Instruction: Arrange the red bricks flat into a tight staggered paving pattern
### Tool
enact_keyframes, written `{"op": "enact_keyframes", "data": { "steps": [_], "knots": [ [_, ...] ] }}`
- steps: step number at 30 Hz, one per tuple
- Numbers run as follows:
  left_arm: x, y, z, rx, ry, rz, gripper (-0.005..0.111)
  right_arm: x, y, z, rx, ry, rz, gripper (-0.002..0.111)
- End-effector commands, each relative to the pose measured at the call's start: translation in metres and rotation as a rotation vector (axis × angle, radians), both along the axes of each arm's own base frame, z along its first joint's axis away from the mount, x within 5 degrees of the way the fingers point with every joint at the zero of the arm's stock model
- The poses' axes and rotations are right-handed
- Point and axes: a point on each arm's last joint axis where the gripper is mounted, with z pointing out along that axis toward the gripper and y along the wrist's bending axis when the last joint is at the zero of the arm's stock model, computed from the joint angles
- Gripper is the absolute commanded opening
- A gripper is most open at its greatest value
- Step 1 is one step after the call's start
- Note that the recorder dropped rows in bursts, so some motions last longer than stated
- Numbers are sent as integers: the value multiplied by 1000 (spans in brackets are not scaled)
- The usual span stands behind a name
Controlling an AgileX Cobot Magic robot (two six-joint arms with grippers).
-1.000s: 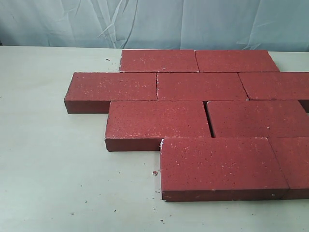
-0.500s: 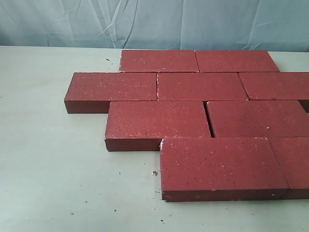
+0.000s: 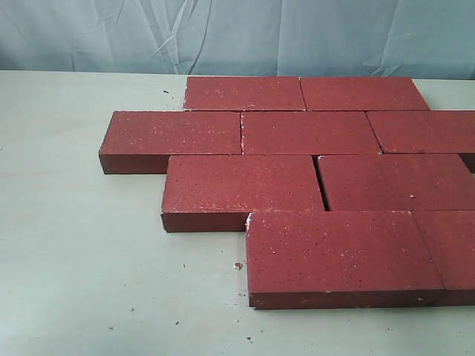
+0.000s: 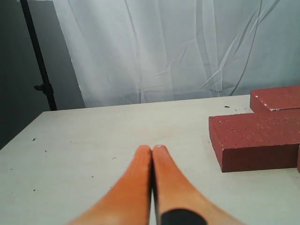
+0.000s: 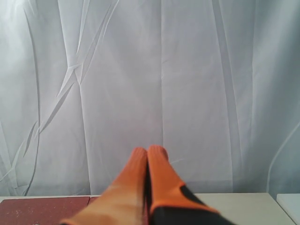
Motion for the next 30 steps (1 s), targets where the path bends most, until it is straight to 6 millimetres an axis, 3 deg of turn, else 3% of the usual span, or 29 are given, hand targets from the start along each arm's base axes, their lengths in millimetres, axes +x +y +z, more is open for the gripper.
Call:
{"op": "enact_keyframes", "data": {
  "steps": [1, 30],
  "knots": [
    [0, 0, -4, -7, 33, 3, 0, 0, 0, -1, 1, -4, -5, -1],
    [-1, 1, -9, -4, 87, 7, 0, 0, 0, -1, 8, -4, -3, -1]
  ]
}}
